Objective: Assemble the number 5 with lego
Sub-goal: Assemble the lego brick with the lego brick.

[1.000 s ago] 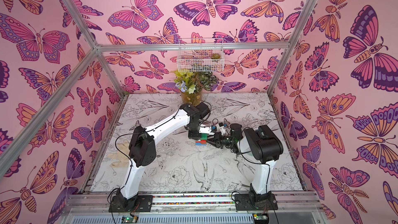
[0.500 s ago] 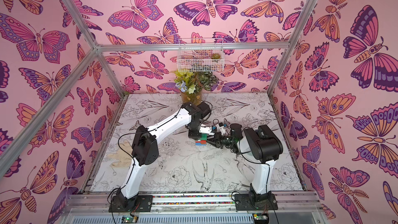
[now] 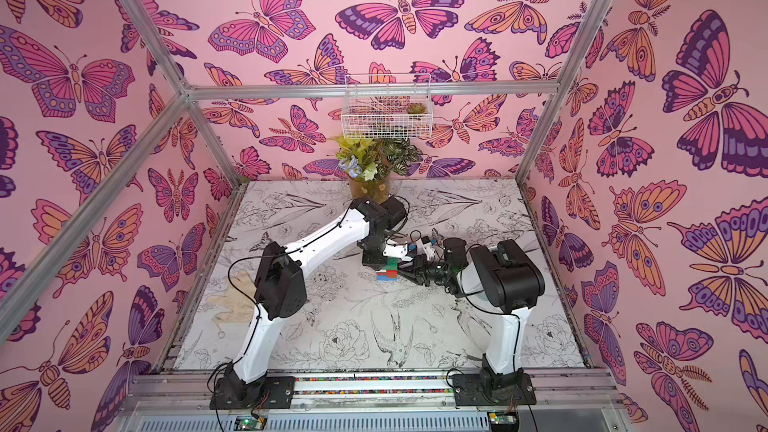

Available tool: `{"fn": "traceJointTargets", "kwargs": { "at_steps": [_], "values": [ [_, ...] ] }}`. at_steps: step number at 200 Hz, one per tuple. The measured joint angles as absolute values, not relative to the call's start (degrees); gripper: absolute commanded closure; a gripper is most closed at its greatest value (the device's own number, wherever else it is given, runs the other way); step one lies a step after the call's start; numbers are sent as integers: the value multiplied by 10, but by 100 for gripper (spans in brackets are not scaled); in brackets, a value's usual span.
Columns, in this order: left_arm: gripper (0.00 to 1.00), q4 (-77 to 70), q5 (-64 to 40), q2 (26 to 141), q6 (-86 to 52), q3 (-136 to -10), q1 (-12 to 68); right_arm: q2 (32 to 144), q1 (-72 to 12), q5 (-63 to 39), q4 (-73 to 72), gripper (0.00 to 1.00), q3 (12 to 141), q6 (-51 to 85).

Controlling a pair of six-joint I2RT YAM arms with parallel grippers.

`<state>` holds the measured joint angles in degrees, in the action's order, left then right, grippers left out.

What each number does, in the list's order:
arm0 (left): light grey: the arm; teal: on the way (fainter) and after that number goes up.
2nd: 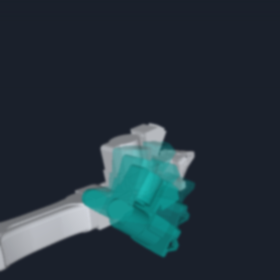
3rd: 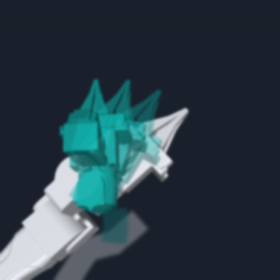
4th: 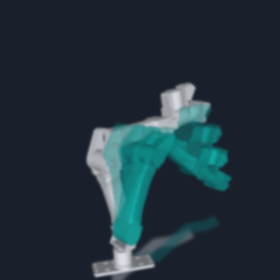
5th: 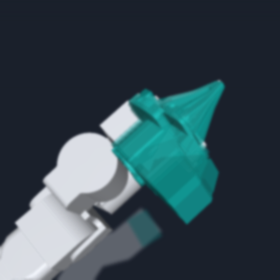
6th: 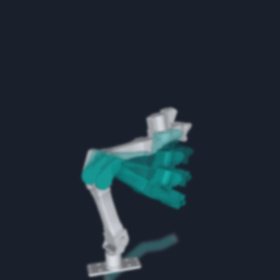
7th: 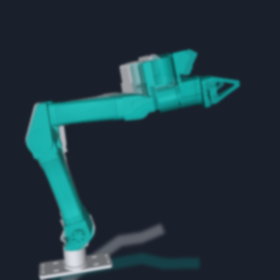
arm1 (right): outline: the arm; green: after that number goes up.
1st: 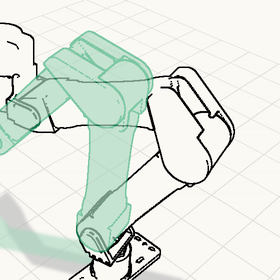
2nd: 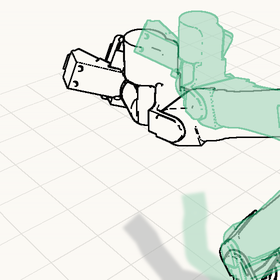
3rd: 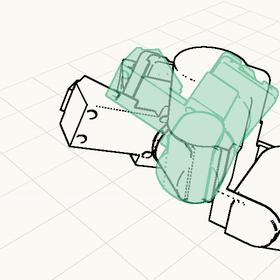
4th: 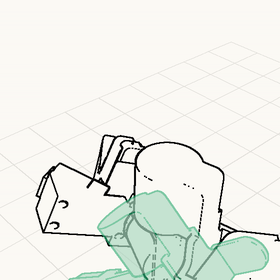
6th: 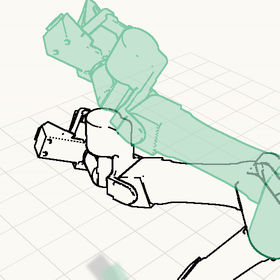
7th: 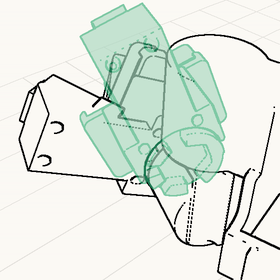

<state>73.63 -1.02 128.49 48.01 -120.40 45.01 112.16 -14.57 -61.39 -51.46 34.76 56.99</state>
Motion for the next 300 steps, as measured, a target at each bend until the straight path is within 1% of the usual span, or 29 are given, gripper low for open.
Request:
{"fn": "traceJointTargets", "kwargs": {
  "at_steps": [118, 202, 300],
  "values": [
    [100, 750, -4, 1301, 479, -1225, 454, 1125, -145, -618, -517, 61, 349, 570],
    [100, 757, -28, 1309, 473, -1234, 447, 1125, -145, -618, -517, 61, 349, 570],
    [100, 762, -4, 1306, 471, -1235, 454, 1128, -146, -620, -519, 61, 352, 570]
  ]
}}
